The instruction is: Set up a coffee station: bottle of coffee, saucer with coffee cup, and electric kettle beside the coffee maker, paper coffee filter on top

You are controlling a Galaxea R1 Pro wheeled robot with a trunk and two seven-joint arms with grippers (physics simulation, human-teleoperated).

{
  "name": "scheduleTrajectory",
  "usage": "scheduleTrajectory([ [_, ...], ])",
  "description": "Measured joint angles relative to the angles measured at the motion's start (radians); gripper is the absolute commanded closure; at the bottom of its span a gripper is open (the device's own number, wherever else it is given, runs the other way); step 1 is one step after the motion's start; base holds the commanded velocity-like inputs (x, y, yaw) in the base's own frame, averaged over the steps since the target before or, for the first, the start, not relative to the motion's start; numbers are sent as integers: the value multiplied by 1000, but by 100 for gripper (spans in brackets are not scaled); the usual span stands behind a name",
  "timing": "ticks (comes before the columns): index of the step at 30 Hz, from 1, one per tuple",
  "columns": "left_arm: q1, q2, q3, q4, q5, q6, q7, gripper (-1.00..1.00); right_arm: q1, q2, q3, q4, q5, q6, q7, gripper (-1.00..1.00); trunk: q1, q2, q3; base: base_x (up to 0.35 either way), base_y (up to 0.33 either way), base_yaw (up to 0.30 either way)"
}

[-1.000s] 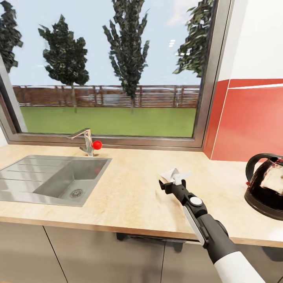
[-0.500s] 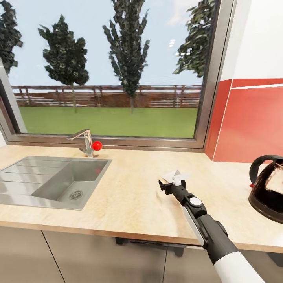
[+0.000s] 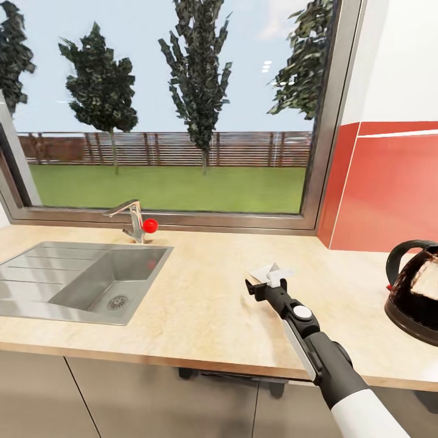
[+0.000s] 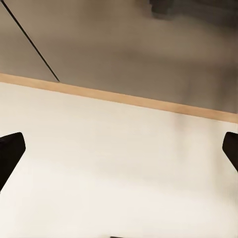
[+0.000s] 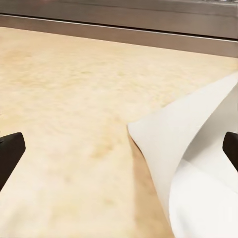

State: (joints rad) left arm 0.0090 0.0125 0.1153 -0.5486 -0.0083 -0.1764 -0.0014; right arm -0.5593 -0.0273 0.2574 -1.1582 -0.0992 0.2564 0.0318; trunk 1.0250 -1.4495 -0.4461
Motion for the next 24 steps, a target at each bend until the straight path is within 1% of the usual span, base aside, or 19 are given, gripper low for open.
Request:
scheduleTrajectory([
  [7,0,0,0,0,0,0,0,-100,0,0,0,1,0,1,0,-100,0,0,0,0,0,0],
  [9,0,-11,-2,1,10,11,-1,-100,-5,9,-7,-11,1,-6,1,-100,0,0,0,0,0,0],
  [11,0,-22,-3,2,19,22,-1,-100,-6,7,-7,-22,0,-2,1,-100,0,0,0,0,0,0],
  [16,0,-50,-3,2,19,28,-1,-100,-6,7,-7,-44,0,-2,1,-100,0,0,0,0,0,0],
  [24,0,-50,-3,2,19,28,0,-100,-6,7,-7,-44,0,-2,1,-100,0,0,0,0,0,0],
])
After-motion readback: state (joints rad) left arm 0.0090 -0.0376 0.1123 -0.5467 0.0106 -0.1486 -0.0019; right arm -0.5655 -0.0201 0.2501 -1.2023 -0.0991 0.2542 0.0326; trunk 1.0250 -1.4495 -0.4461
